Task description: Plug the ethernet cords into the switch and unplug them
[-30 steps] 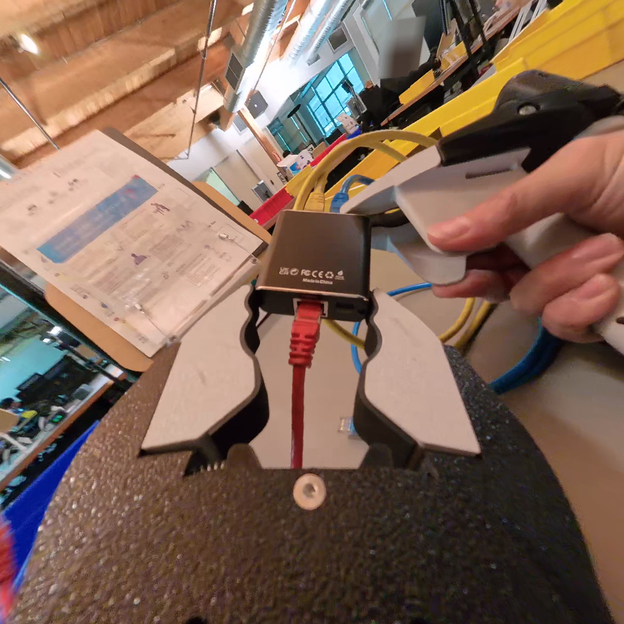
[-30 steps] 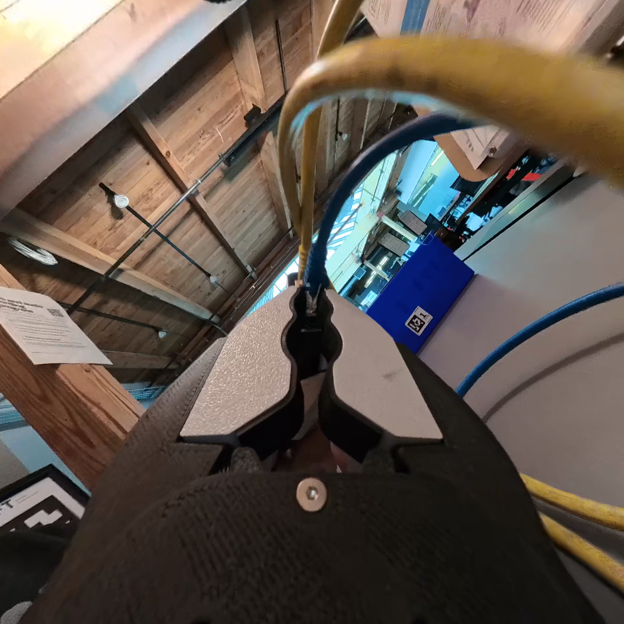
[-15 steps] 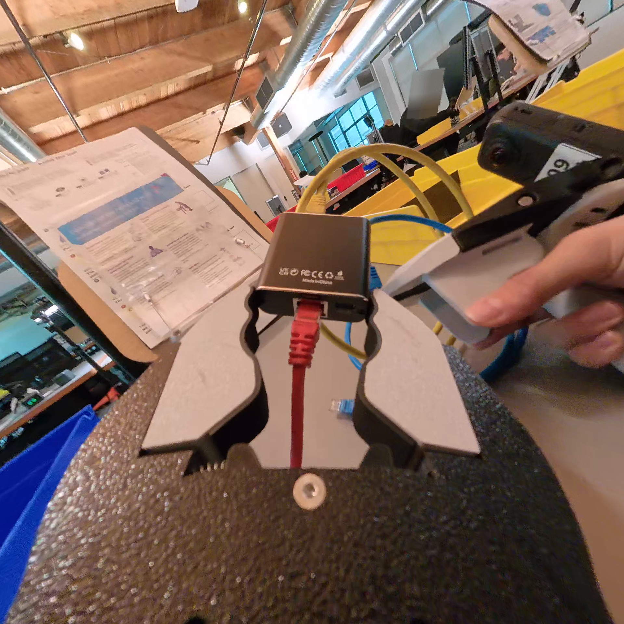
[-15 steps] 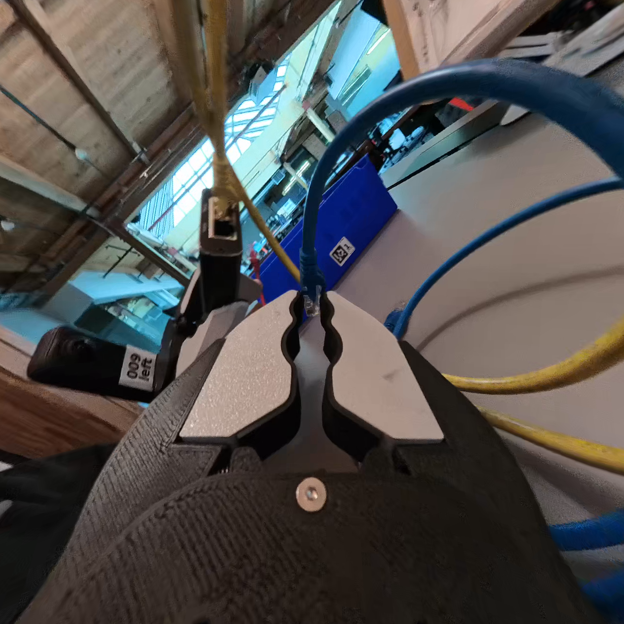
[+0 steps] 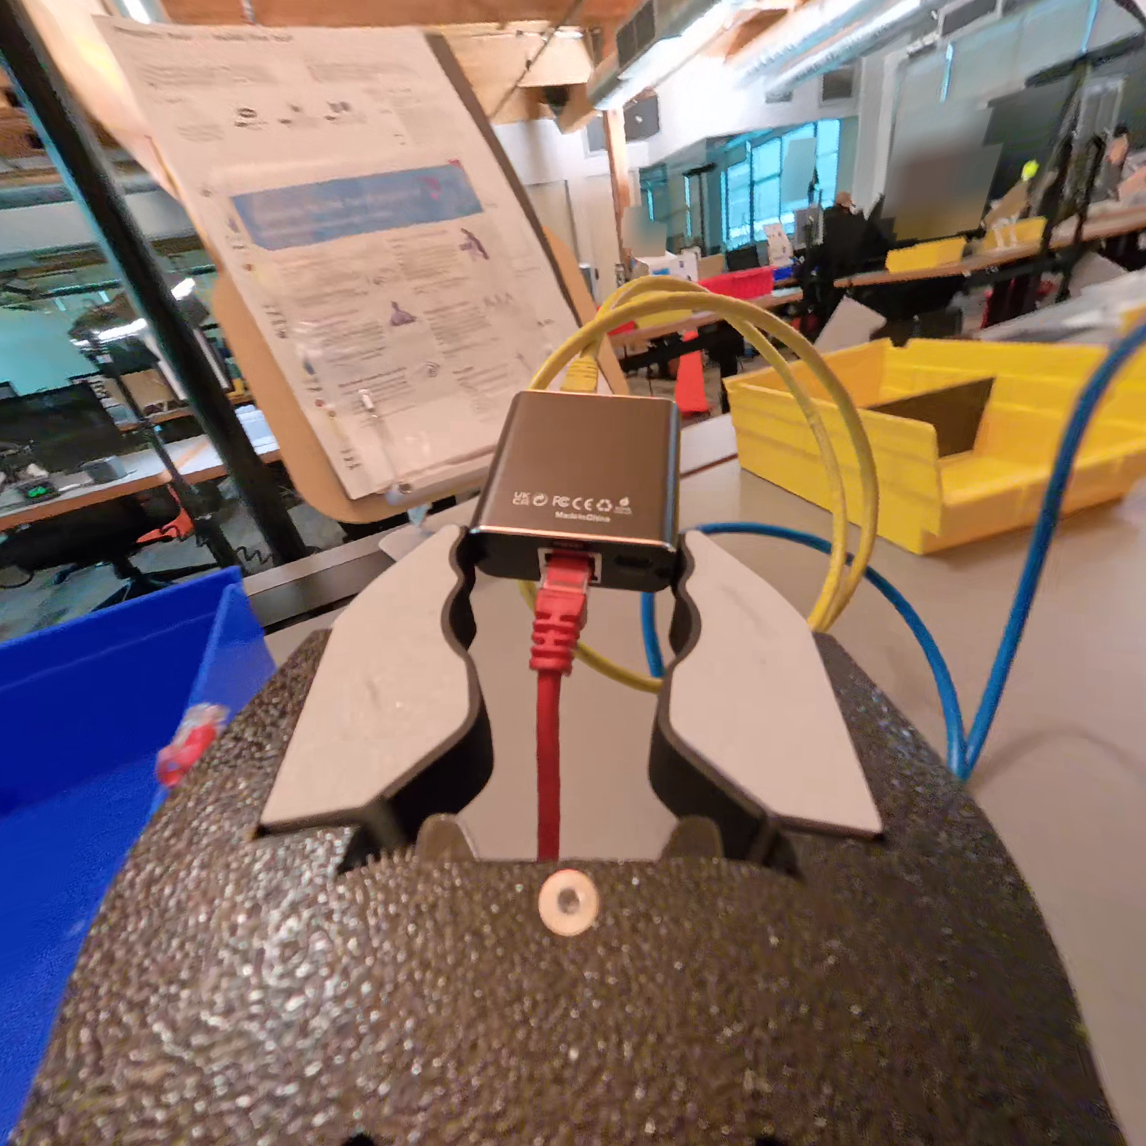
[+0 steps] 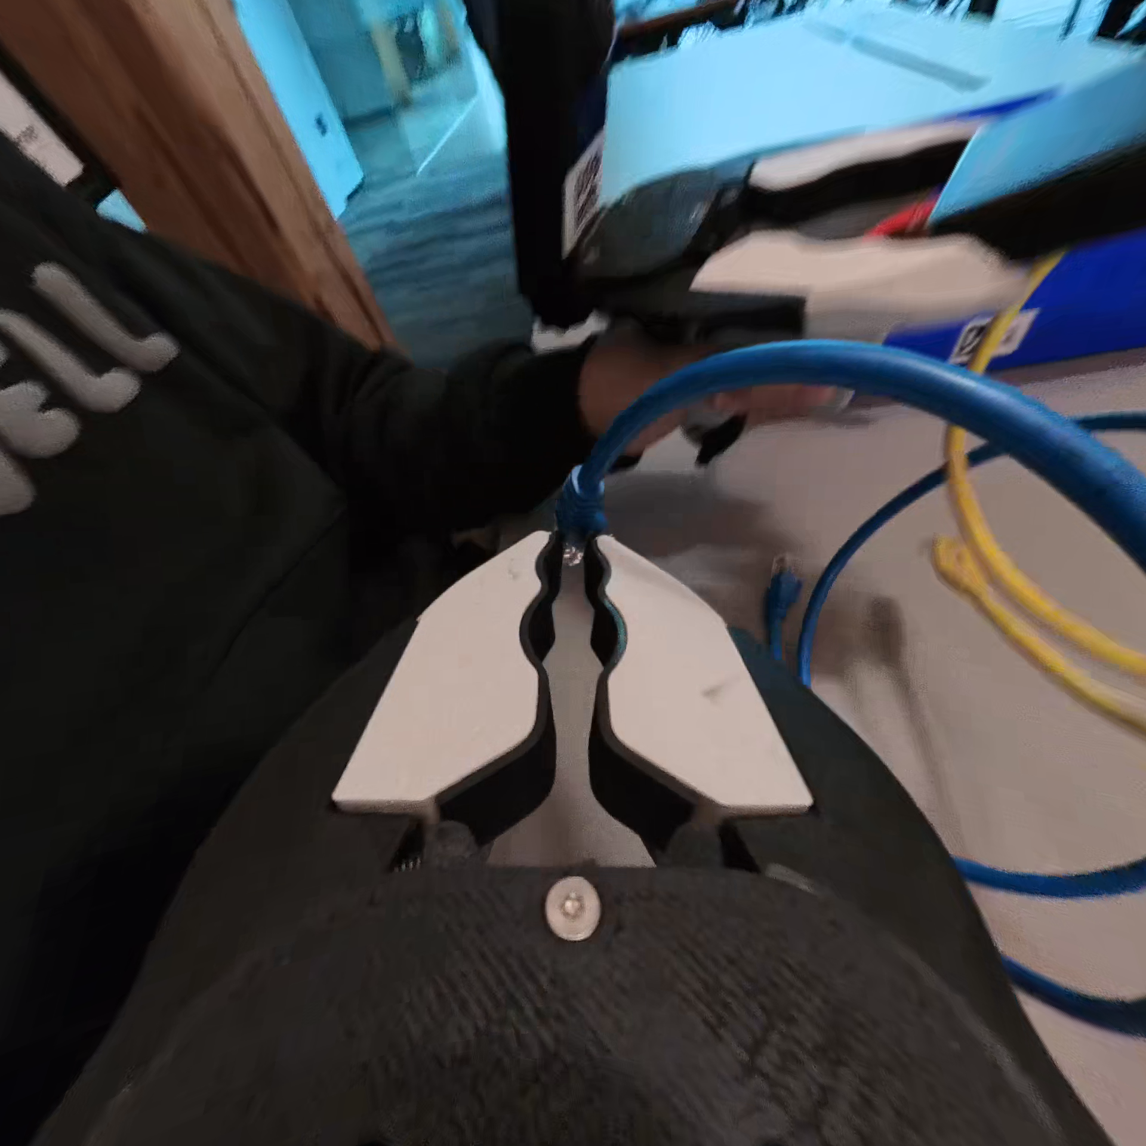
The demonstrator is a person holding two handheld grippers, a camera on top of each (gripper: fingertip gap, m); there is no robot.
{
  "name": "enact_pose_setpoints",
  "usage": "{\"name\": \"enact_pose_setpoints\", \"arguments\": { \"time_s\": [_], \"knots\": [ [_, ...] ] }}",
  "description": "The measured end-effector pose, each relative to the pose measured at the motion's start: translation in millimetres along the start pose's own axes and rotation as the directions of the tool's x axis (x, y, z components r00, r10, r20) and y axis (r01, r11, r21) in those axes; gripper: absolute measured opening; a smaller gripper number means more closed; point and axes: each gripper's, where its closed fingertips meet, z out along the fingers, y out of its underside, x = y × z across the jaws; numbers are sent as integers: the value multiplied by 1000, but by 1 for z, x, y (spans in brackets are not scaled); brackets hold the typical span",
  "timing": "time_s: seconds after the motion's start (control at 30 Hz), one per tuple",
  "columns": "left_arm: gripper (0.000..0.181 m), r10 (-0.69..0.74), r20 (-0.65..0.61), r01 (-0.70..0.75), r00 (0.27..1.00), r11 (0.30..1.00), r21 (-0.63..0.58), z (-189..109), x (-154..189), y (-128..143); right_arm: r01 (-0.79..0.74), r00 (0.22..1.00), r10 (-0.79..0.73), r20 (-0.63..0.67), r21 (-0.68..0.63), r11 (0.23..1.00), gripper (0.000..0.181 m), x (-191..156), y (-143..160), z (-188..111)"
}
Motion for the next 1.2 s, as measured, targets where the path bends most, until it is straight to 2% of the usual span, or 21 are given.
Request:
{"name": "enact_pose_setpoints", "arguments": {
  "time_s": [0.1, 0.23, 0.33, 0.4, 0.47, 0.53, 0.63, 0.7, 0.77, 0.83, 0.9, 0.93, 0.97, 1.03, 1.13, 1.2],
  "knots": [
    [60, -132, 0, 132, 991, 989, 61, -9, -18, -17, 8, 999, -11, -30, -96, 995, 7, 3, 16, -1],
    [60, -370, -83, 379, 925, 913, 153, -23, -31, -46, -65, 995, 71, 72, -93, 994, 7, 2, 31, 23],
    [60, -404, -80, 412, 911, 889, 199, -34, -43, -60, -55, 997, 61, 54, -116, 992, 7, 4, 32, 24],
    [60, -426, -98, 437, 899, 874, 211, -39, -49, -68, -31, 998, 35, 53, -64, 997, 7, 2, 22, 18],
    [60, -430, -128, 446, 894, 879, 168, -36, -45, -64, -14, 991, 11, 134, 26, 1000, 7, -12, 5, 15],
    [60, -445, -159, 465, 881, 876, 127, -29, -34, -52, 6, 982, -11, 188, 29, 1000, 7, -22, 3, 16],
    [60, -532, -310, 566, 788, 824, 26, -21, -2, -47, 10, 985, -7, 174, -17, 1000, 7, -16, 15, 23],
    [60, -568, -364, 601, 738, 799, -28, -19, 12, -45, 30, 984, -27, 175, -13, 999, 7, -12, 20, 23],
    [60, -639, -405, 678, 654, 733, -62, -19, 17, -48, 34, 983, -35, 178, 7, 999, 7, -10, 22, 21],
    [60, -726, -427, 776, 539, 626, -85, -21, 11, -52, 29, 988, -30, 151, 5, 1000, 7, -4, 23, 20],
    [60, -818, -484, 886, 312, 434, -163, -25, 7, -59, 43, 990, -45, 130, 15, 999, 7, 1, 25, 19],
    [60, -837, -496, 907, 229, 369, -204, -27, 6, -62, 64, 989, -69, 134, 38, 997, 7, 0, 24, 18],
    [60, -844, -496, 907, 206, 355, -226, -27, 7, -61, 74, 988, -81, 129, 58, 996, 7, 0, 22, 17],
    [60, -838, -495, 886, 231, 391, -248, -27, 14, -59, 90, 991, -96, 94, 69, 994, 7, 6, 19, 15],
    [60, -832, -514, 879, 209, 390, -274, -28, 24, -63, 146, 988, -150, 35, 109, 983, 6, 13, 15, 8],
    [60, -825, -531, 873, 195, 393, -290, -31, 30, -67, 129, 992, -127, -25, 113, 985, 6, 25, 15, 4]
  ]
}}
